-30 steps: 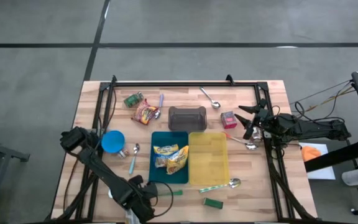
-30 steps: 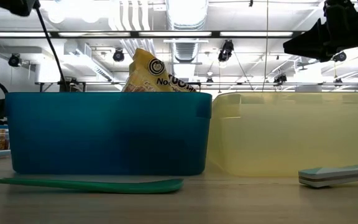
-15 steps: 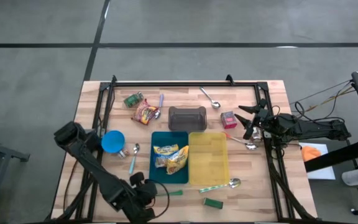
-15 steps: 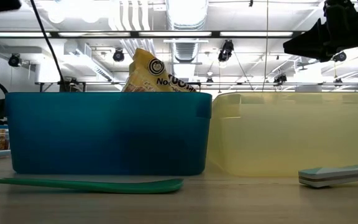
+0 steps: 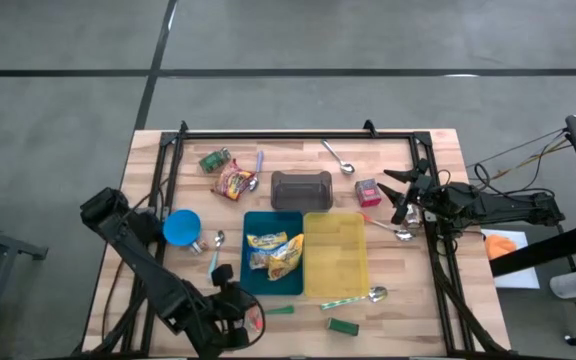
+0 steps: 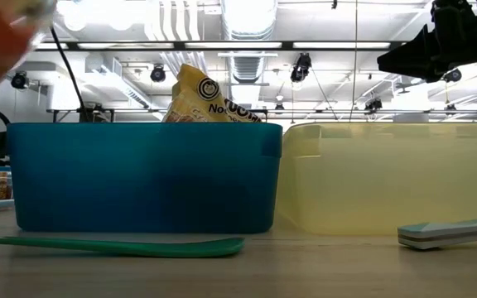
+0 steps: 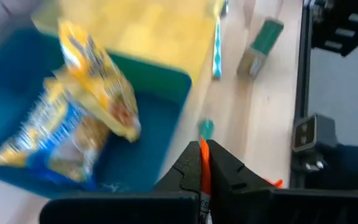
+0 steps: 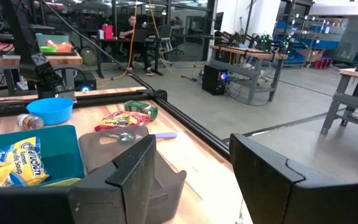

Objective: Pick & Place Food Item
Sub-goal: Put the orange noodle pack into the blue bin

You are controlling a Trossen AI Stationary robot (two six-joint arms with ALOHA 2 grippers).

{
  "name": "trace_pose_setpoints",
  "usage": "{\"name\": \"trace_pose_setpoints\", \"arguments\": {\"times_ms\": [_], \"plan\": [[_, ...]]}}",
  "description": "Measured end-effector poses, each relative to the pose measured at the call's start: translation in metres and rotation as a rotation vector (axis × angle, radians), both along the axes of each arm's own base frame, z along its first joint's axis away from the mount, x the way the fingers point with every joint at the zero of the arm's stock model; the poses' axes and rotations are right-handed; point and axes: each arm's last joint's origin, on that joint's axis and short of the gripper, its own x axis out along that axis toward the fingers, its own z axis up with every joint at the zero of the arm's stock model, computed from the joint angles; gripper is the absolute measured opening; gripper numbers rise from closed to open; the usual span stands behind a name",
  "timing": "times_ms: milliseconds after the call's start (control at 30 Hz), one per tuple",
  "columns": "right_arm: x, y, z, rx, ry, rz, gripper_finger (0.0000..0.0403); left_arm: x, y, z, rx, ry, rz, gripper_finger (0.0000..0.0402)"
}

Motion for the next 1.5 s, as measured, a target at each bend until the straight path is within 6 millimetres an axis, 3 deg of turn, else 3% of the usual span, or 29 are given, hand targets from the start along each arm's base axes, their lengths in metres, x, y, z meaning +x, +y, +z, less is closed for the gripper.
{"name": "trace_pose_setpoints", "arguments": {"times_ms": [267,633,933,1200,1367,1500], "plan": [[0.000,0.000,0.000,0.000,0.000,0.000,0.0199,0.000,0.015,0.020,0.224,-0.109,-0.026,0.0002],[0.000,0.000,0.000,0.000,0.000,0.000,0.0199,0.023,0.056,0.015,0.376,0.003,0.023,0.0002],[0.000,0.000,0.000,0.000,0.000,0.000,0.0199,0.031,0.076,-0.008,0.316,0.092,0.064,0.0002],[0.000,0.000,0.000,0.000,0.000,0.000,0.0199,0.031,0.075,-0.040,0.181,0.097,0.051,0.0002],[0.000,0.000,0.000,0.000,0.000,0.000,0.0199,0.030,0.077,-0.049,0.164,0.088,0.066,0.0005],[0.000,0.000,0.000,0.000,0.000,0.000,0.0199,0.029,0.077,-0.051,0.158,0.086,0.071,0.0033]]}}
